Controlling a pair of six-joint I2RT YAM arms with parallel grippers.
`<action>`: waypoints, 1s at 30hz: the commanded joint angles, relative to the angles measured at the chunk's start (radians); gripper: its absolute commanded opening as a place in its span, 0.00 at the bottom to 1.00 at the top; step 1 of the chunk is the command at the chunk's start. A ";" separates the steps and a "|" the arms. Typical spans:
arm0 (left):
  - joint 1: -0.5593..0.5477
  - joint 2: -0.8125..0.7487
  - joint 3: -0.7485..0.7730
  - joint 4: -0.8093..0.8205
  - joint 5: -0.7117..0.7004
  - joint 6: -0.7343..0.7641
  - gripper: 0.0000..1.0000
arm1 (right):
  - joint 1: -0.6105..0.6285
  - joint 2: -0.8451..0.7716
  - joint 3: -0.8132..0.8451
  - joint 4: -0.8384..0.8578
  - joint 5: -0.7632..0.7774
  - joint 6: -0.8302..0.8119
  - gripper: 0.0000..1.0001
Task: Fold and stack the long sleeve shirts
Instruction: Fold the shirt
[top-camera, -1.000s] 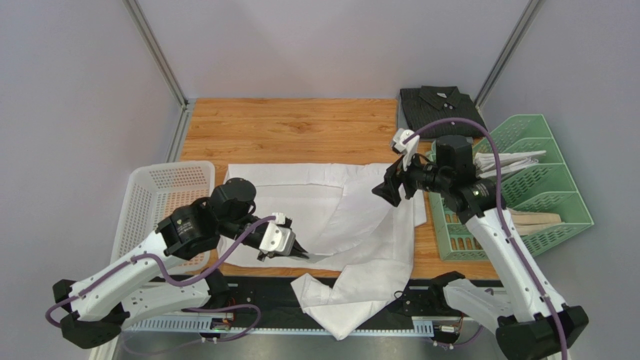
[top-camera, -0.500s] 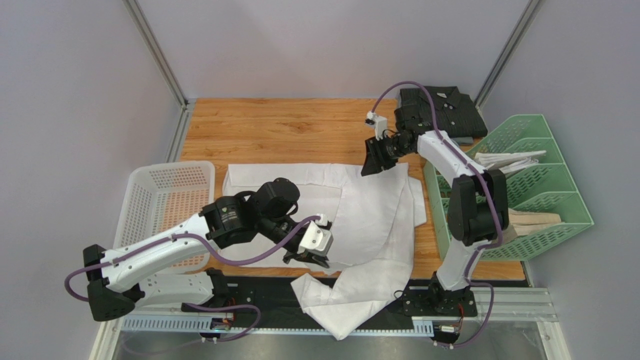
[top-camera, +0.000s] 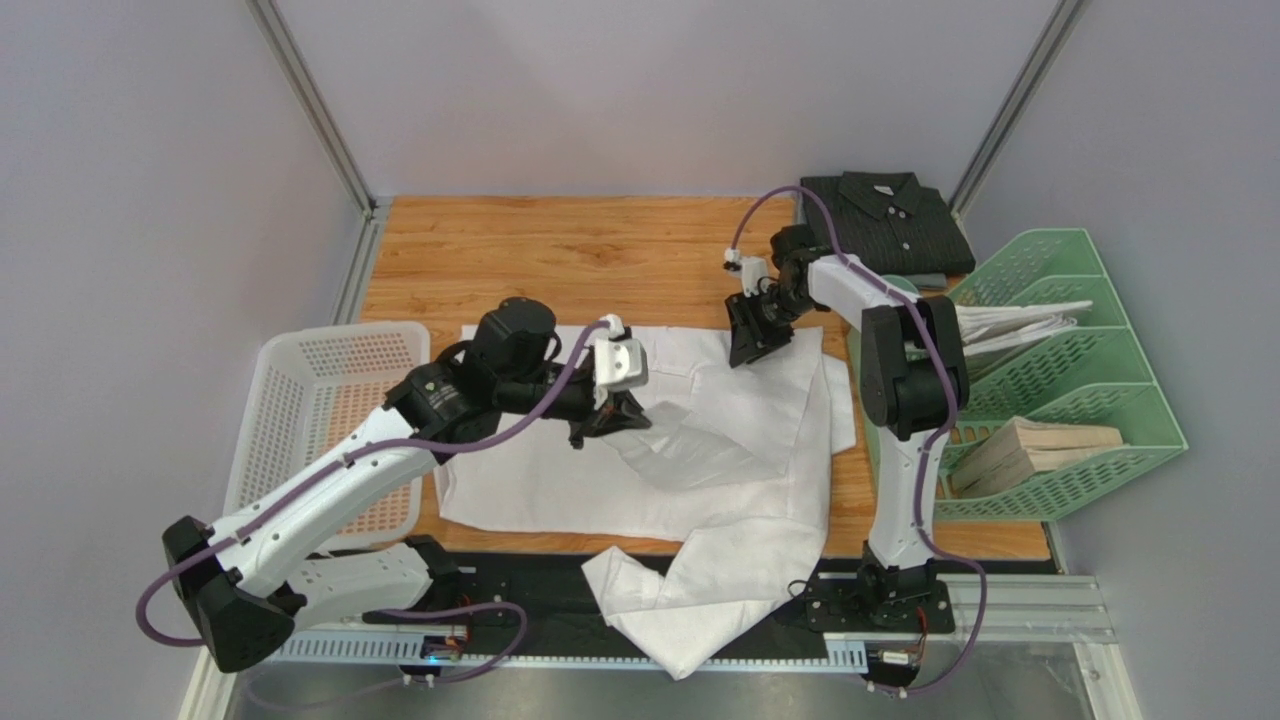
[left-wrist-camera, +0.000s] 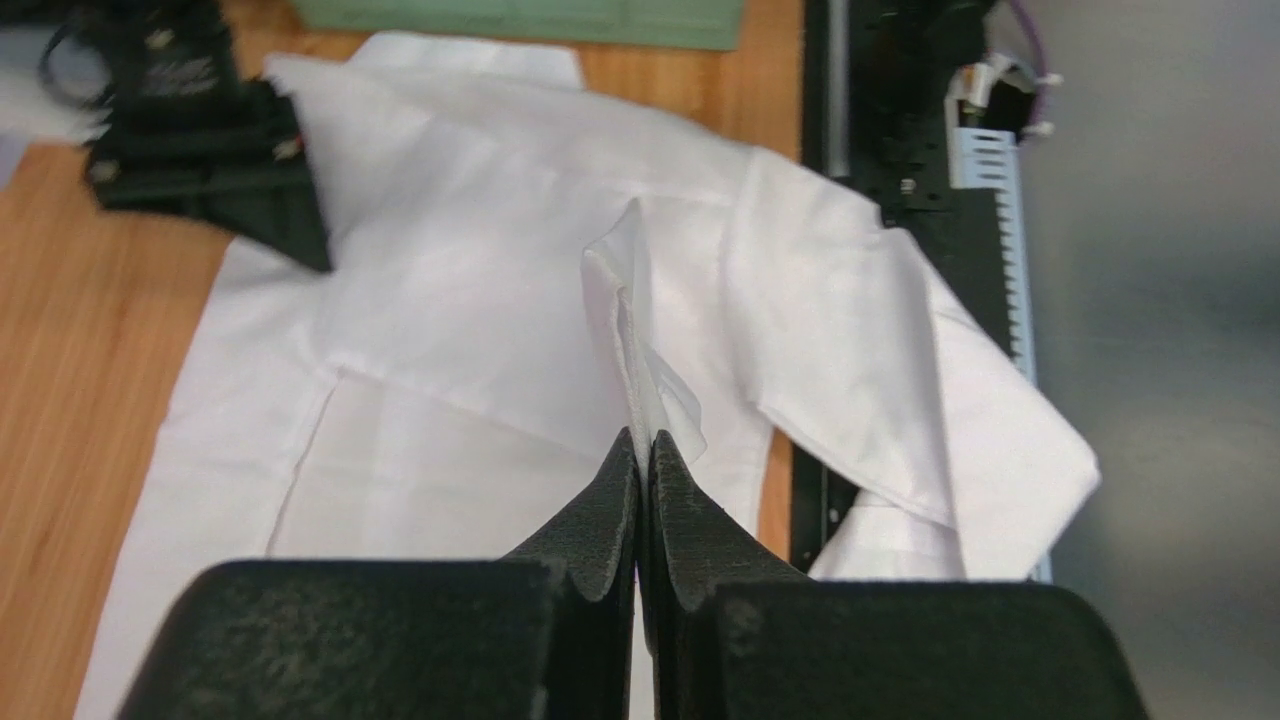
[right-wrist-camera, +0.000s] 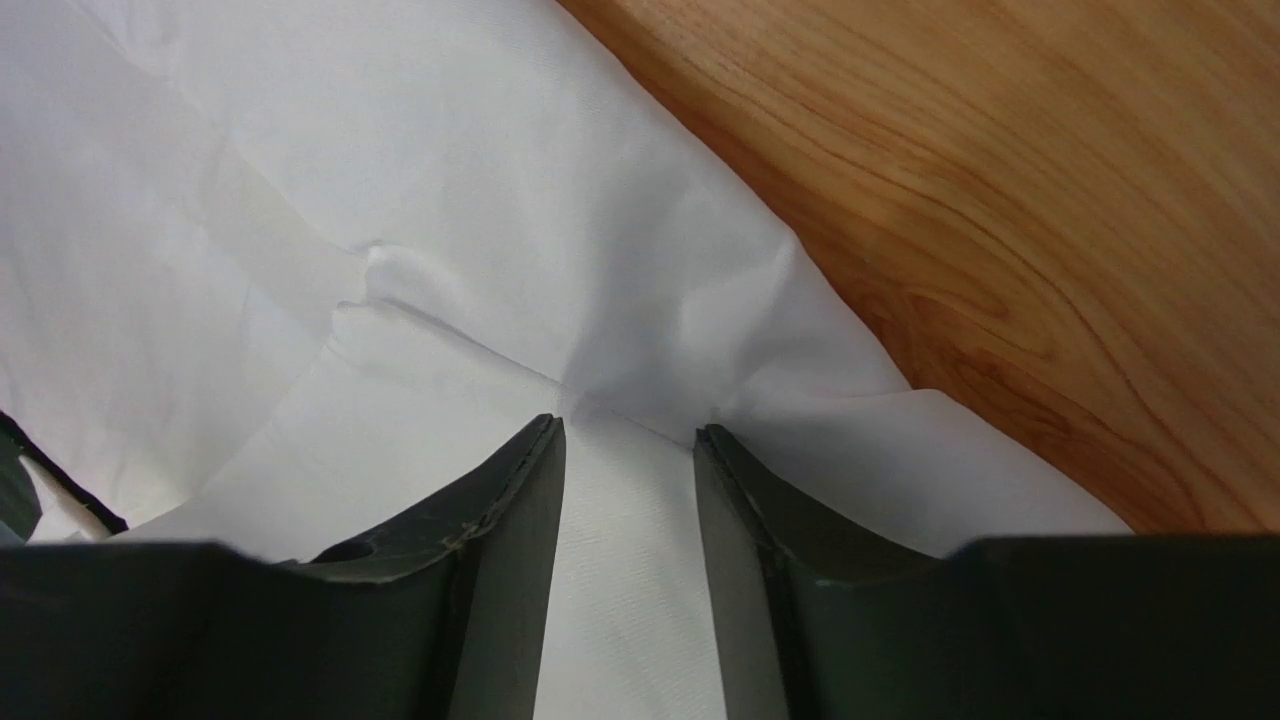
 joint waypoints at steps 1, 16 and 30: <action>0.175 -0.015 -0.042 0.015 -0.095 -0.047 0.00 | -0.006 -0.088 0.070 -0.081 -0.039 -0.060 0.51; 0.572 0.267 -0.108 0.158 -0.257 -0.061 0.00 | -0.009 -0.188 -0.030 -0.342 -0.101 -0.253 0.61; 0.710 0.396 -0.154 0.236 -0.295 -0.101 0.00 | -0.034 -0.180 -0.003 -0.354 -0.024 -0.256 0.59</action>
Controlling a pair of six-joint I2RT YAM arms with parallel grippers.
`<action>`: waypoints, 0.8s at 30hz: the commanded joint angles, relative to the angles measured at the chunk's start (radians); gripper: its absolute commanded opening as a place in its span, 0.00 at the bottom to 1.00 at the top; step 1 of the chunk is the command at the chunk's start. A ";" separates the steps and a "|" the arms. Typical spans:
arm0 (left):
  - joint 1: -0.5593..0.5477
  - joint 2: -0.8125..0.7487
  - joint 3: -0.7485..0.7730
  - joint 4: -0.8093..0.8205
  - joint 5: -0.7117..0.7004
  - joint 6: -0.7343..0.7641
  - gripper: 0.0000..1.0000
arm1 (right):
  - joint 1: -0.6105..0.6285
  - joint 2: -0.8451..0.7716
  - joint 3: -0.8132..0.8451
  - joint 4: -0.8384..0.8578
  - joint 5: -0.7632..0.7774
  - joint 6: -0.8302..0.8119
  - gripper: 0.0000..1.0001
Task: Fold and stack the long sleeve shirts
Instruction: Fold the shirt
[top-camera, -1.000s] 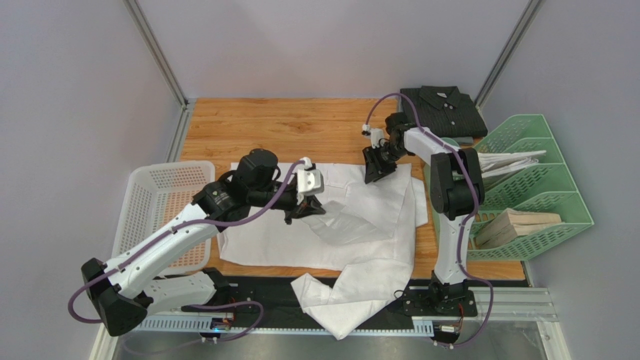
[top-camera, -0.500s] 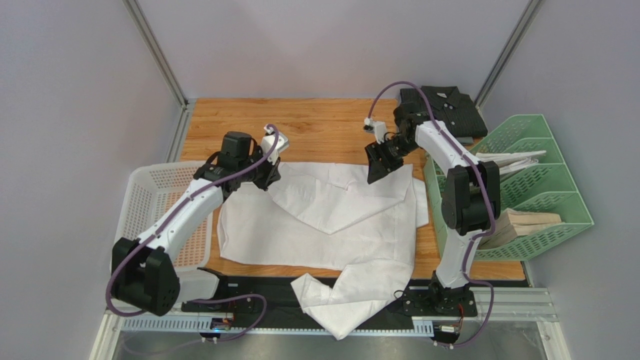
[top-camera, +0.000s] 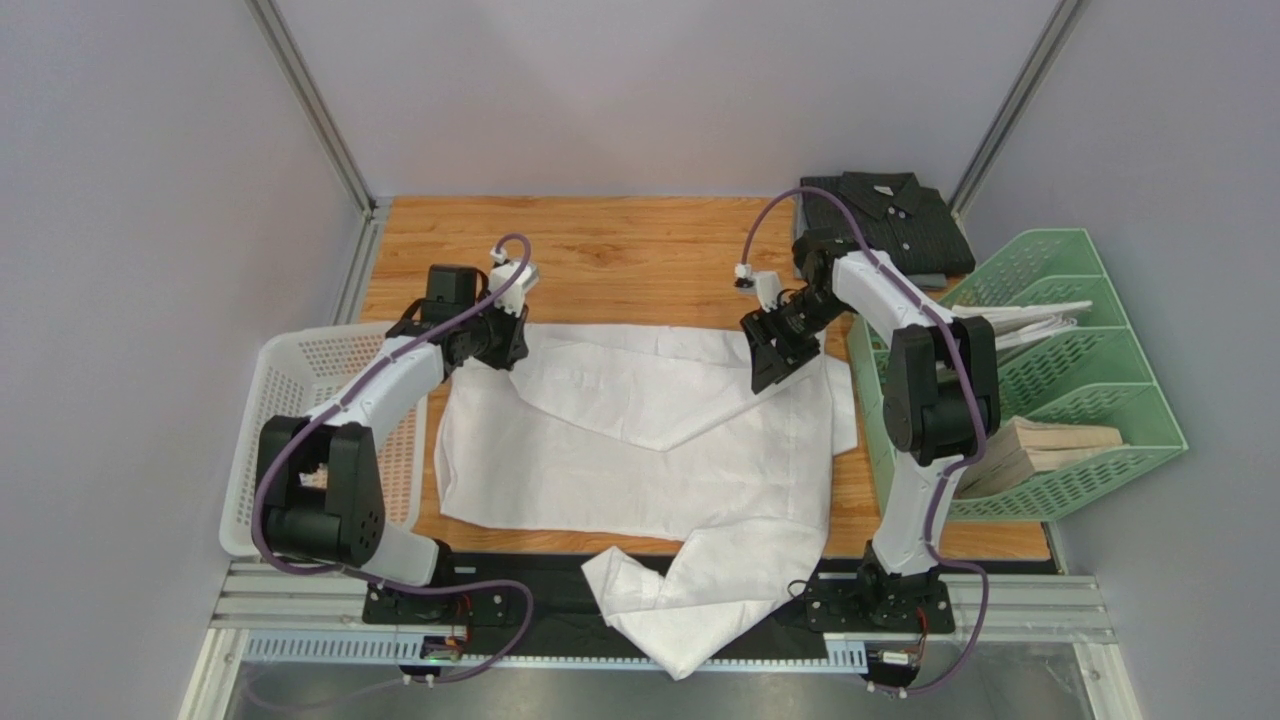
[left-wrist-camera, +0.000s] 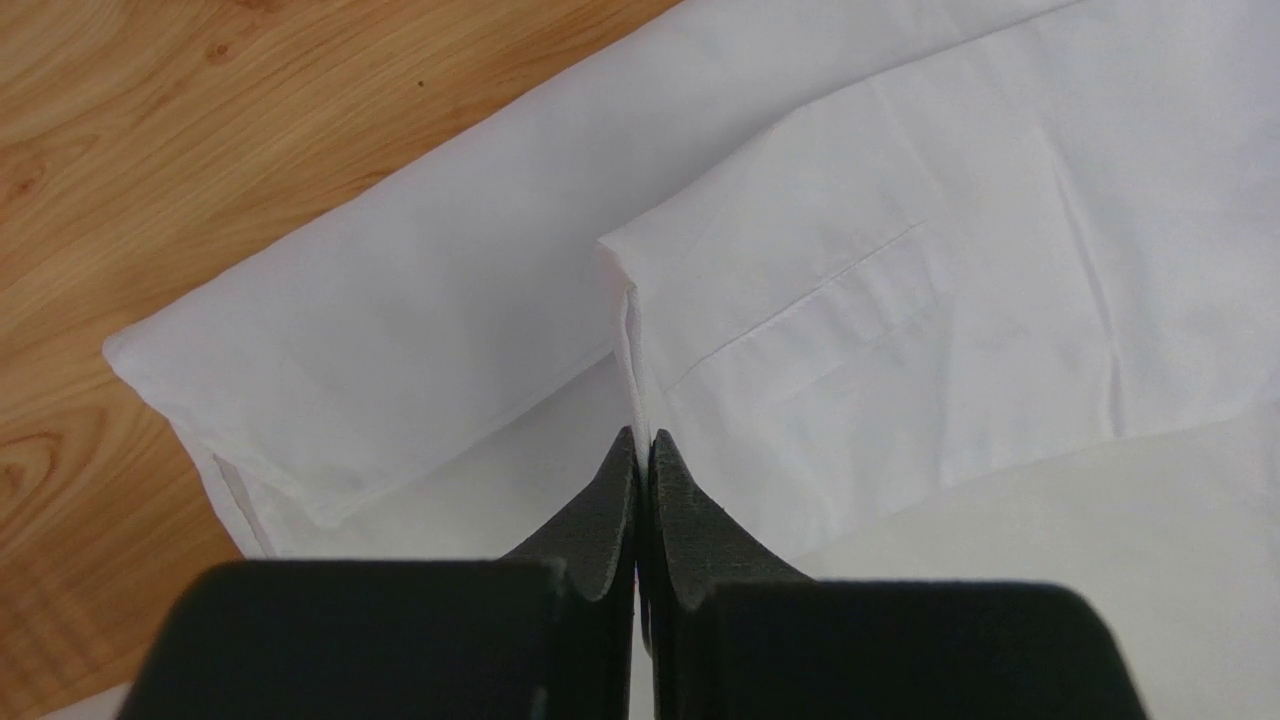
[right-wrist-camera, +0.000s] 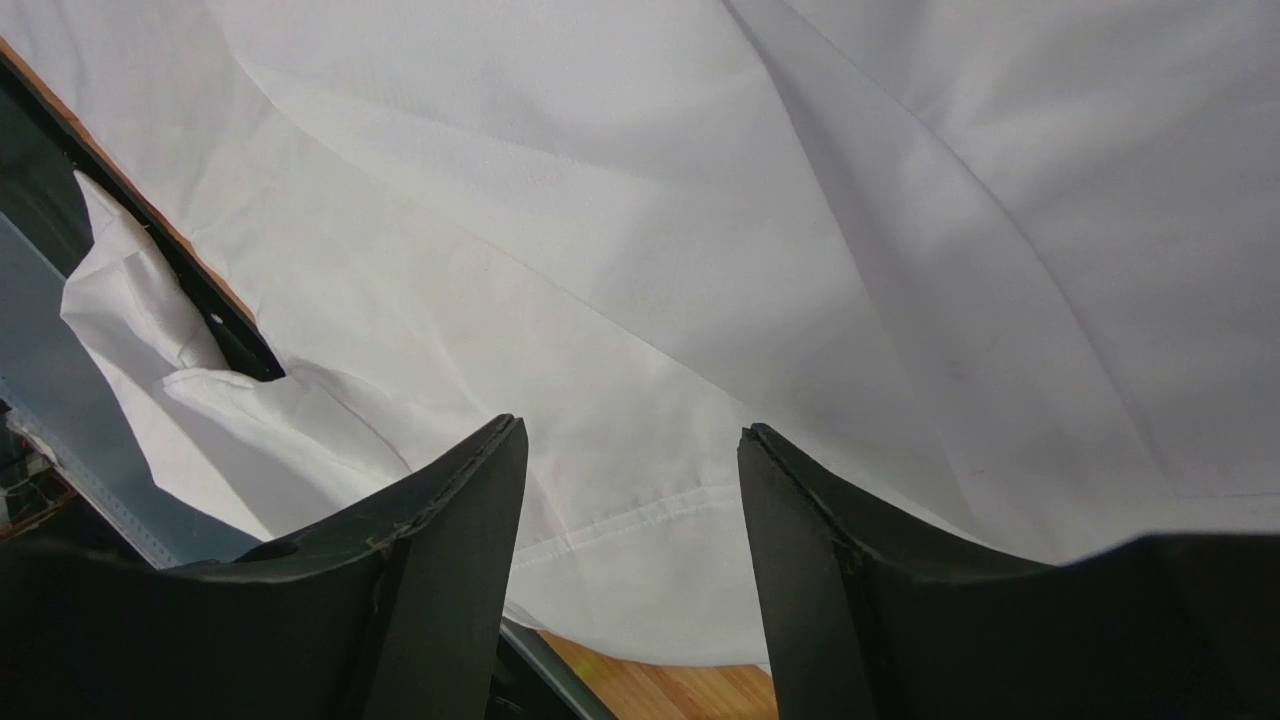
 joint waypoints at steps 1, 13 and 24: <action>0.029 0.016 -0.023 0.042 -0.025 -0.022 0.00 | -0.008 -0.006 0.047 -0.009 0.042 -0.014 0.59; 0.052 0.079 0.024 -0.050 -0.207 -0.039 0.47 | -0.012 -0.079 0.126 -0.040 0.118 0.037 0.55; -0.006 0.003 0.041 -0.254 -0.101 0.109 0.98 | 0.045 -0.080 -0.046 0.035 0.212 0.086 0.51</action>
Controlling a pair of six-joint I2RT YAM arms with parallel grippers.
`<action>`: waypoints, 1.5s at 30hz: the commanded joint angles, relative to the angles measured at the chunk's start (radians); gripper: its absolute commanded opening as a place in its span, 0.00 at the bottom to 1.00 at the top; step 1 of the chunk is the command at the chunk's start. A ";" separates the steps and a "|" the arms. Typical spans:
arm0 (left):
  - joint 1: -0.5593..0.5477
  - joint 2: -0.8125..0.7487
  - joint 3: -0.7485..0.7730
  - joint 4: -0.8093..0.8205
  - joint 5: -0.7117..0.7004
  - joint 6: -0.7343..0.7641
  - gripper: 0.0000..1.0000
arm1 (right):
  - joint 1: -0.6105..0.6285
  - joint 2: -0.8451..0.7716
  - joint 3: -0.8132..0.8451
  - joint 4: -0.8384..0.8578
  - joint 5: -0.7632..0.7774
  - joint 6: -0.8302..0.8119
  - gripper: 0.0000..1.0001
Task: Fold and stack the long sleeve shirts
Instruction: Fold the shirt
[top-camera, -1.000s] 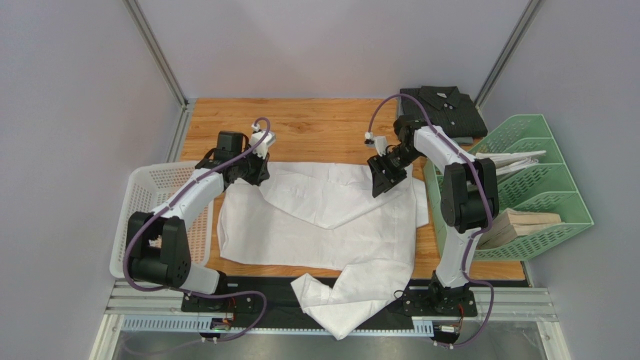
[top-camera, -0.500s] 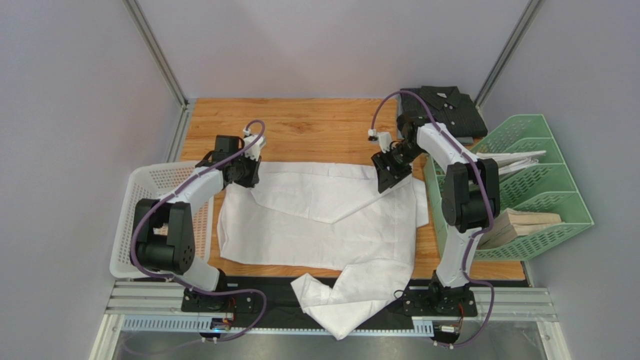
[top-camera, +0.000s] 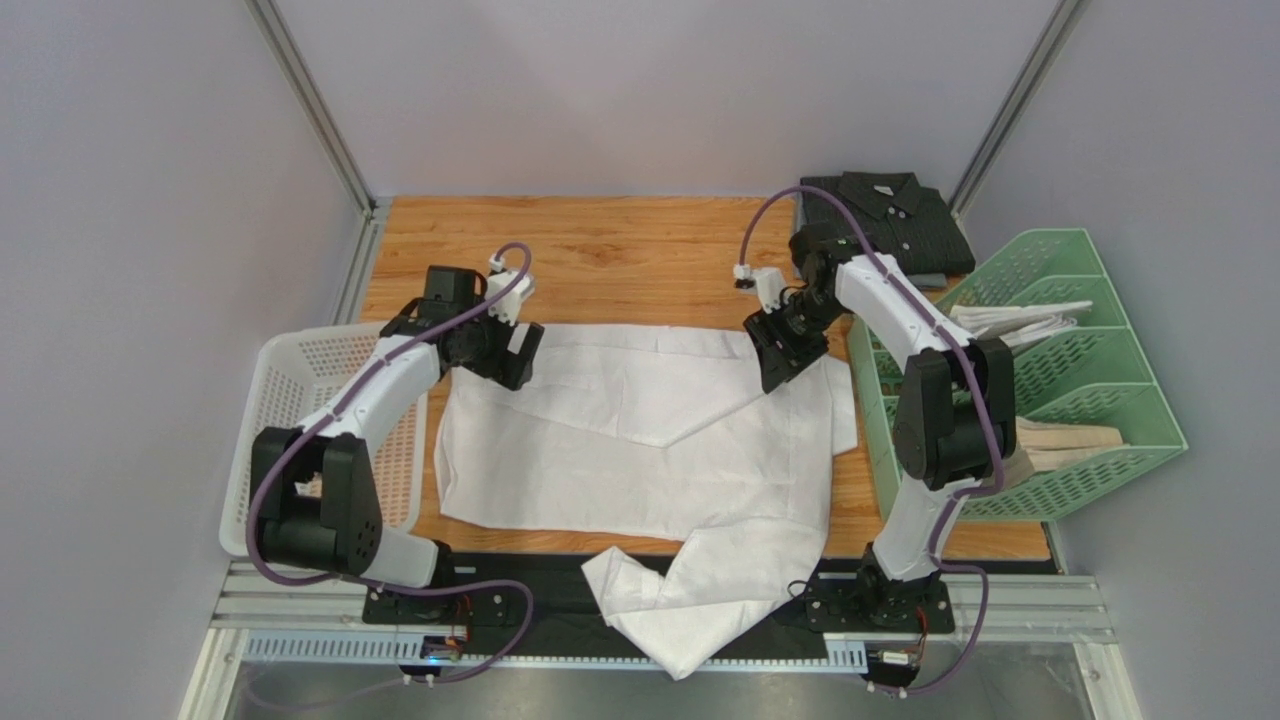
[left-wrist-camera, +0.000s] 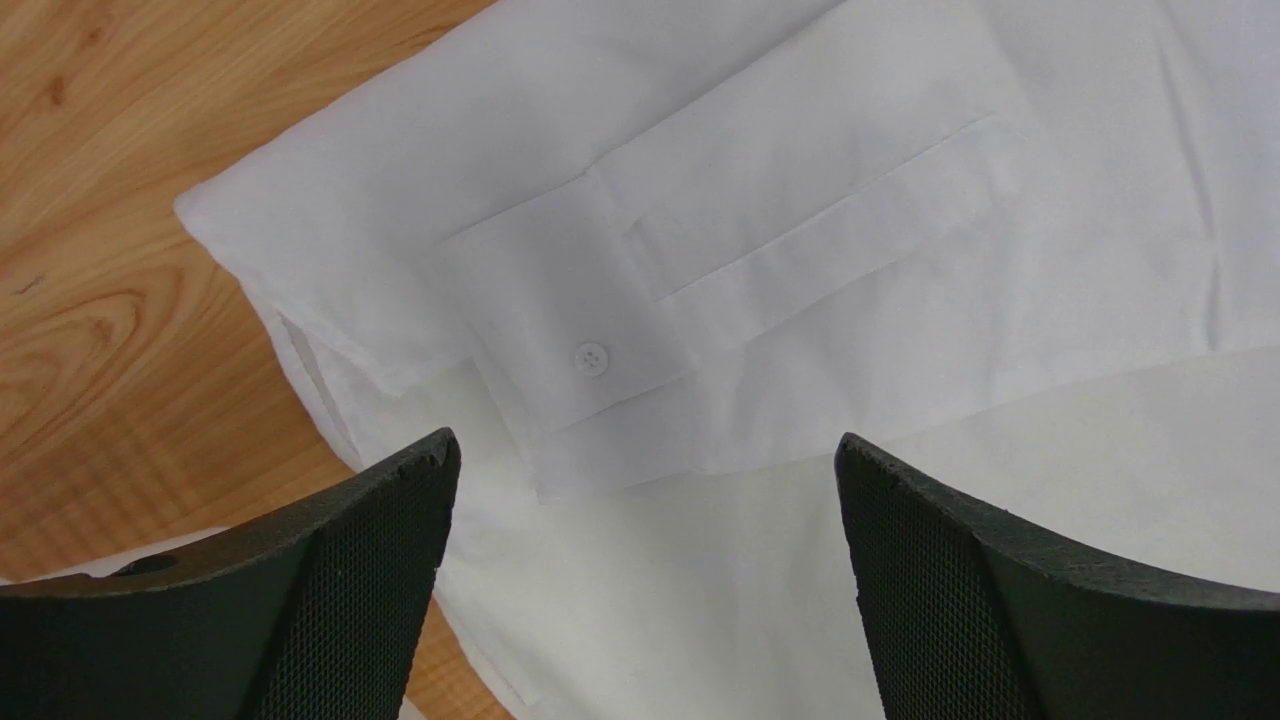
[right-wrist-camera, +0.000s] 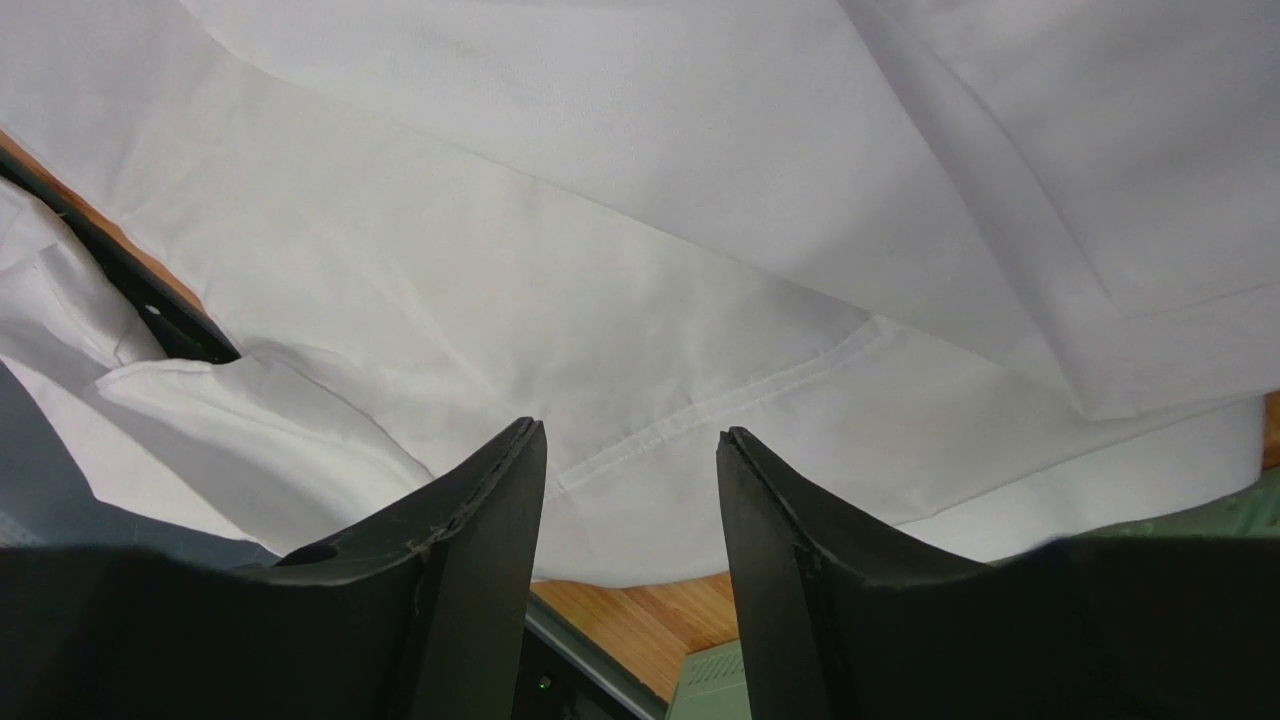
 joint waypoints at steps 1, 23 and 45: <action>-0.023 0.056 0.032 -0.118 0.040 0.037 0.98 | 0.017 0.074 -0.033 0.077 0.081 0.039 0.51; 0.037 0.676 0.721 -0.350 -0.019 0.077 0.87 | 0.003 0.608 0.766 0.049 0.176 0.043 0.55; -0.297 -0.390 -0.064 -0.585 0.616 0.563 0.94 | 0.494 -0.655 -0.660 0.188 -0.021 -0.408 0.70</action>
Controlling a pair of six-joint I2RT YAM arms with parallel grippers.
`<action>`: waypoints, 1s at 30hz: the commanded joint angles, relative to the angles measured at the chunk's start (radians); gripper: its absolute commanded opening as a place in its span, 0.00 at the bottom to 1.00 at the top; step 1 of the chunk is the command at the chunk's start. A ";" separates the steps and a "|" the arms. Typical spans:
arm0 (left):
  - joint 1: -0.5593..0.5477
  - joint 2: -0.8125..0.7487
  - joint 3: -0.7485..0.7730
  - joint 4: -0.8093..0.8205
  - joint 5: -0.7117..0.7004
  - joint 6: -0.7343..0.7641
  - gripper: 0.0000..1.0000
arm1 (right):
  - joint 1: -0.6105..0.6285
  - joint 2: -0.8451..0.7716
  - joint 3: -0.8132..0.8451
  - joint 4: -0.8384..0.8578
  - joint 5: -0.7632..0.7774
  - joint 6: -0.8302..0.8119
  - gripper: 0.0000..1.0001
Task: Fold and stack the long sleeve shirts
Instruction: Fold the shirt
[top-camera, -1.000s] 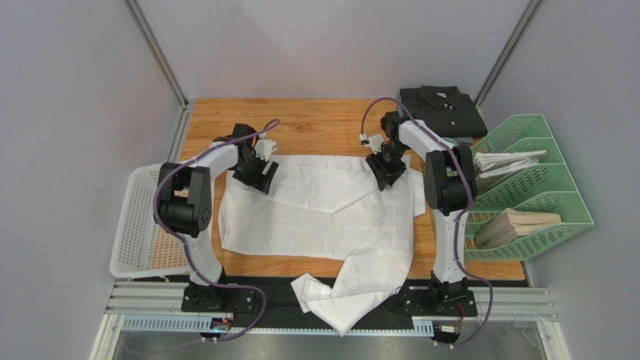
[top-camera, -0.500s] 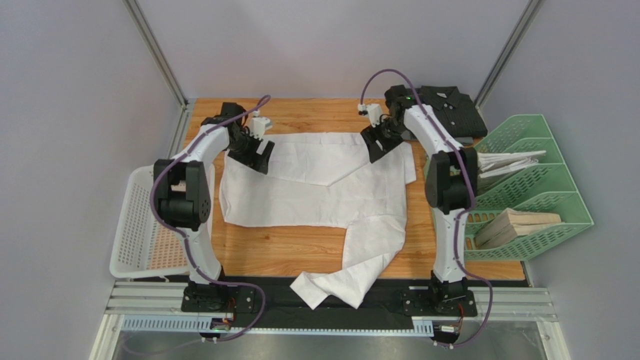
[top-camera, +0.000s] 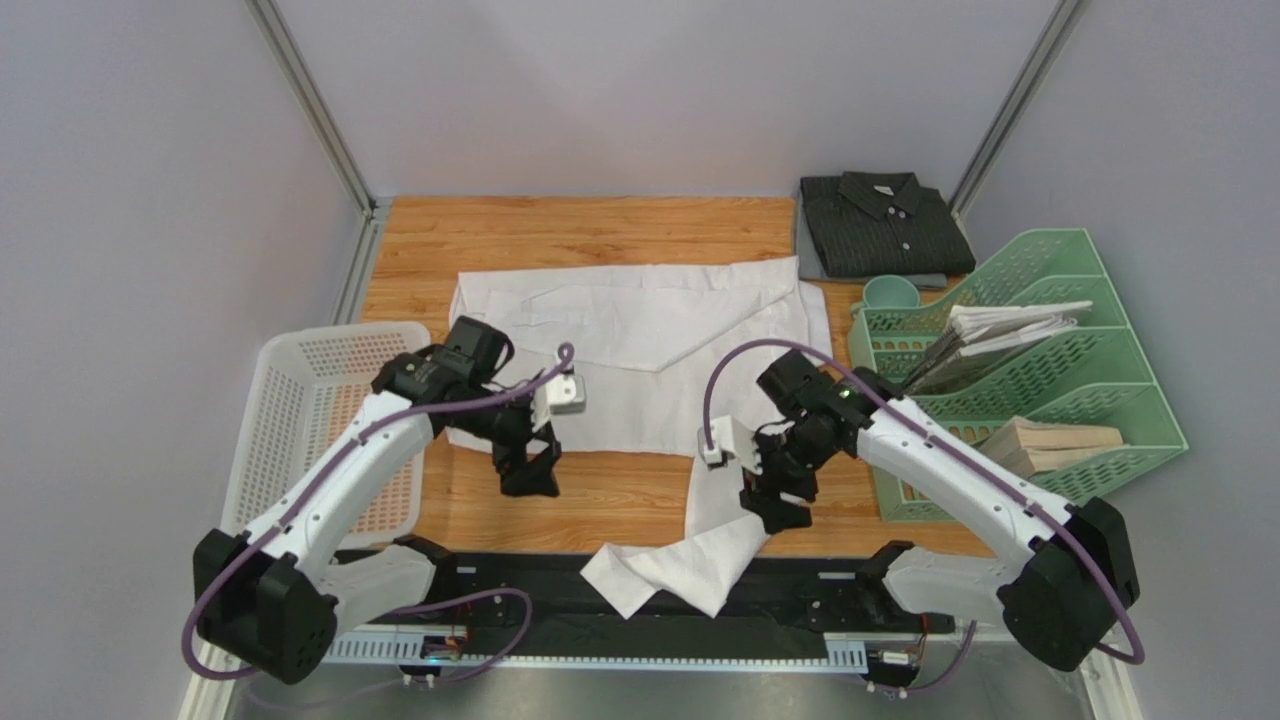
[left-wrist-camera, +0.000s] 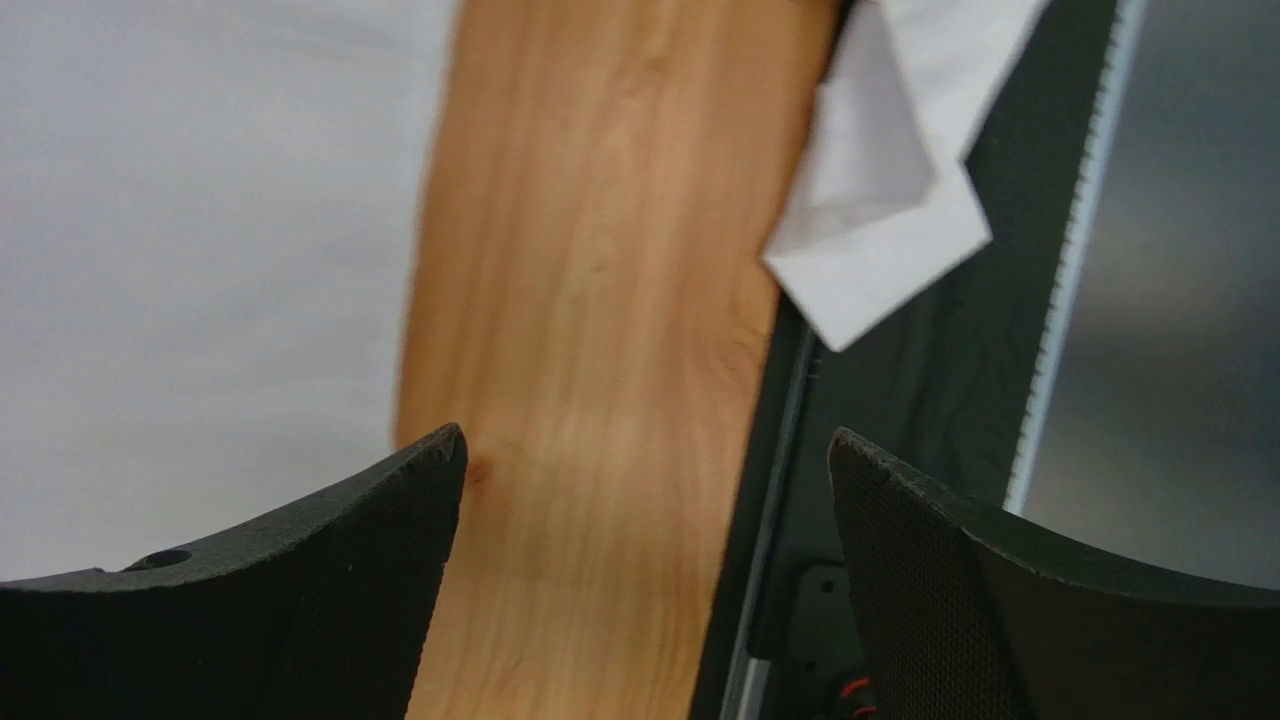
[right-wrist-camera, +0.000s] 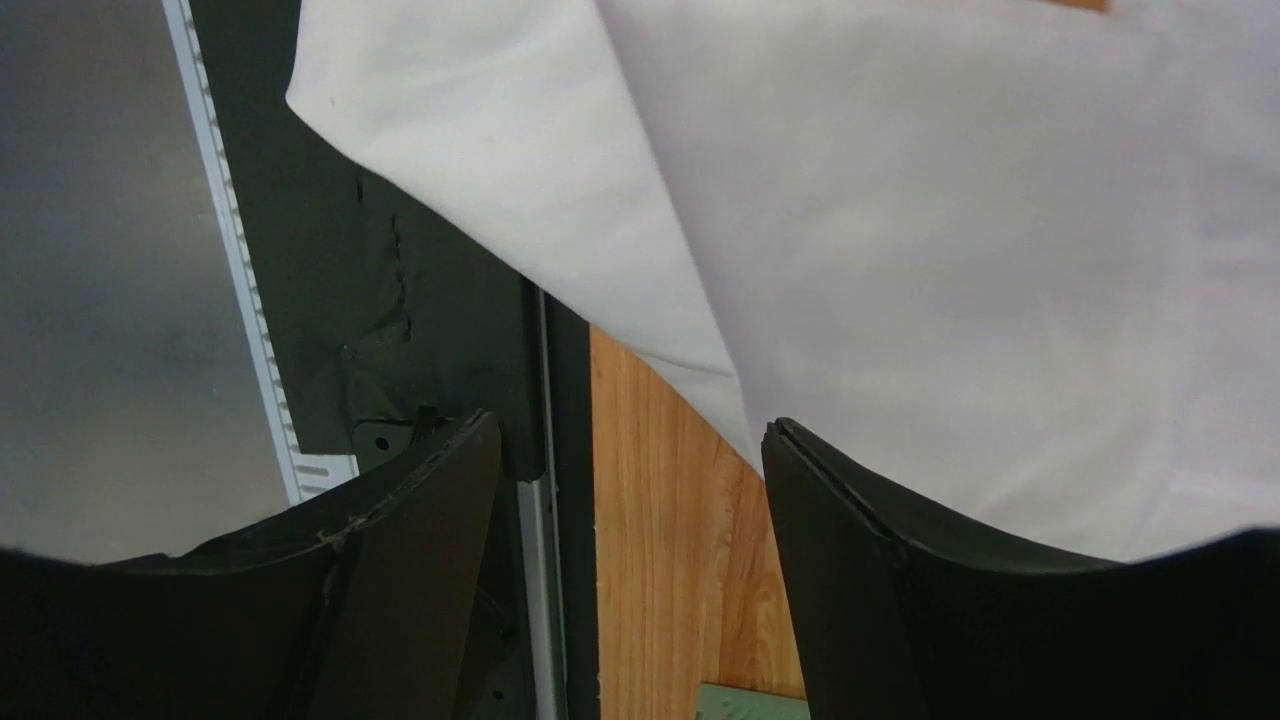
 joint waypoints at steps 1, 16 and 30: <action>-0.077 -0.119 -0.077 -0.003 0.134 0.090 0.94 | 0.085 0.011 -0.091 0.189 0.063 -0.024 0.70; -0.028 -0.268 -0.151 0.093 0.128 0.047 0.98 | 0.198 0.288 -0.058 0.264 -0.001 0.002 0.40; -0.031 -0.245 -0.097 0.035 0.153 0.050 0.93 | -0.013 0.146 0.085 0.274 0.065 0.111 0.00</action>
